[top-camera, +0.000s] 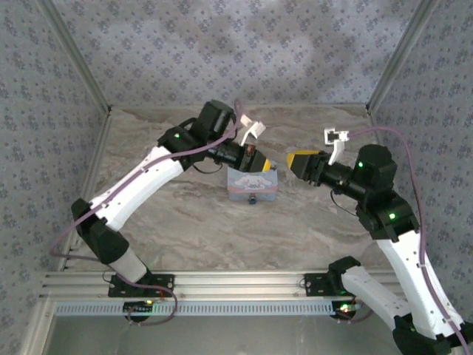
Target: Unlock a padlock with a key
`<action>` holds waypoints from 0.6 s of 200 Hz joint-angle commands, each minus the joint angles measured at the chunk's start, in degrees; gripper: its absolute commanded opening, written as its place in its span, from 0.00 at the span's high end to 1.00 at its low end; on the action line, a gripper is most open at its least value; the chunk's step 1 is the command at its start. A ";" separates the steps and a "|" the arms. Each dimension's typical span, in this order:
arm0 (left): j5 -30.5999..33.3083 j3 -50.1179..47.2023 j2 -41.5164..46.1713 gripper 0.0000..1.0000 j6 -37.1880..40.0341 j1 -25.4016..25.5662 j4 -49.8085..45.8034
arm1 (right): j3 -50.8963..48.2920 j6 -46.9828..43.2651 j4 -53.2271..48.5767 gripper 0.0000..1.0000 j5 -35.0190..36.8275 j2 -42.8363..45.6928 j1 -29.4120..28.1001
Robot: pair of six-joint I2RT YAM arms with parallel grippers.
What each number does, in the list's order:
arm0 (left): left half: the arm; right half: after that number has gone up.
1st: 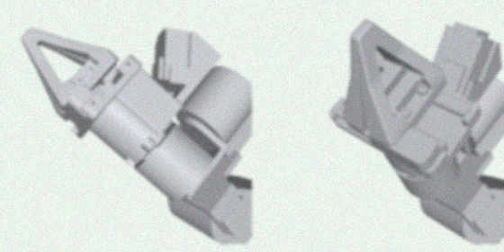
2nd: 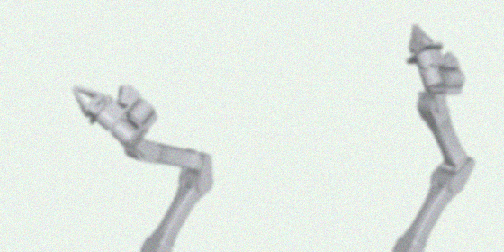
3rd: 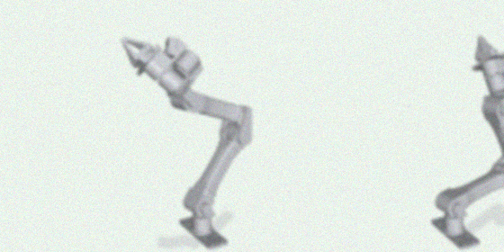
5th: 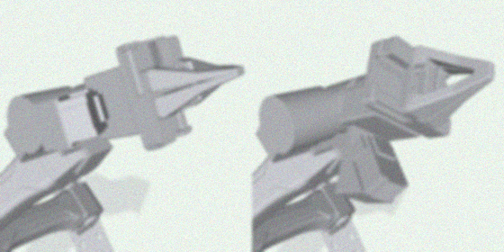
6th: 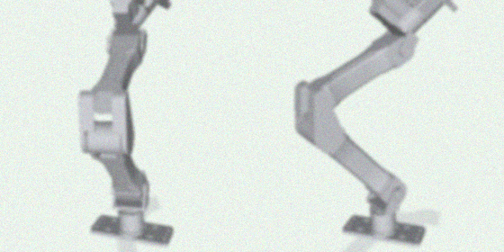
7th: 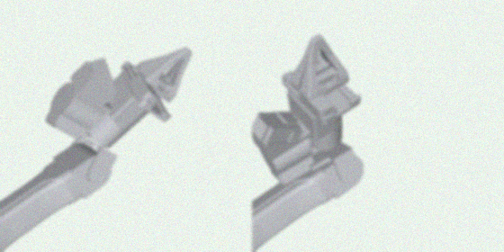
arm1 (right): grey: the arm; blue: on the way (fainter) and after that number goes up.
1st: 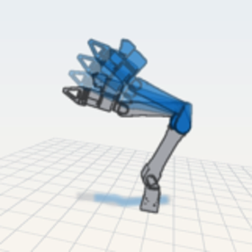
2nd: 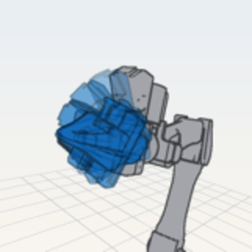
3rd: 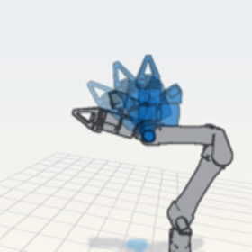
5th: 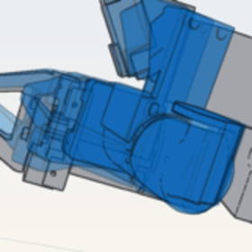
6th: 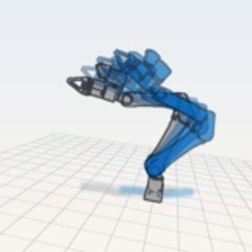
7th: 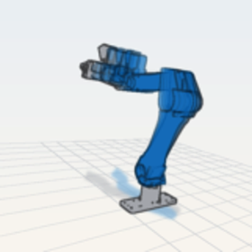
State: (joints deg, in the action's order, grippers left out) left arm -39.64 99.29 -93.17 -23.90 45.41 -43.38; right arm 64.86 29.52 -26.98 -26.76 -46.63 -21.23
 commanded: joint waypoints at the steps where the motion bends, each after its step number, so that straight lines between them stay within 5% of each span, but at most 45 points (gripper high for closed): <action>1: 6.20 2.13 -2.32 1.00 5.27 0.38 -15.99 | 1.10 -1.56 -12.48 0.62 6.95 -3.63 0.32; 30: 16.97 7.63 -6.54 1.00 9.33 3.04 -27.09 | -1.76 -3.41 -13.78 0.65 6.20 -6.50 -0.42; 54: 19.05 11.33 -7.47 1.00 11.52 4.61 -30.47 | -6.91 -3.25 -7.83 0.66 1.07 -4.82 -0.56; 93: 12.27 13.39 -6.03 1.00 12.71 4.68 -27.90 | -15.79 -2.04 6.78 0.66 -12.27 -3.10 -0.75; 120: 6.68 13.93 -5.28 1.00 13.40 4.65 -26.57 | -20.03 -1.11 13.90 0.55 -16.84 -2.45 -2.02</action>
State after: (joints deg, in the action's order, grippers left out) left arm -26.87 111.44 -100.92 -12.58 50.17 -69.38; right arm 47.64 27.73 -22.90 -35.83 -50.22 -21.91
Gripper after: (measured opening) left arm 0.060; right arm 0.424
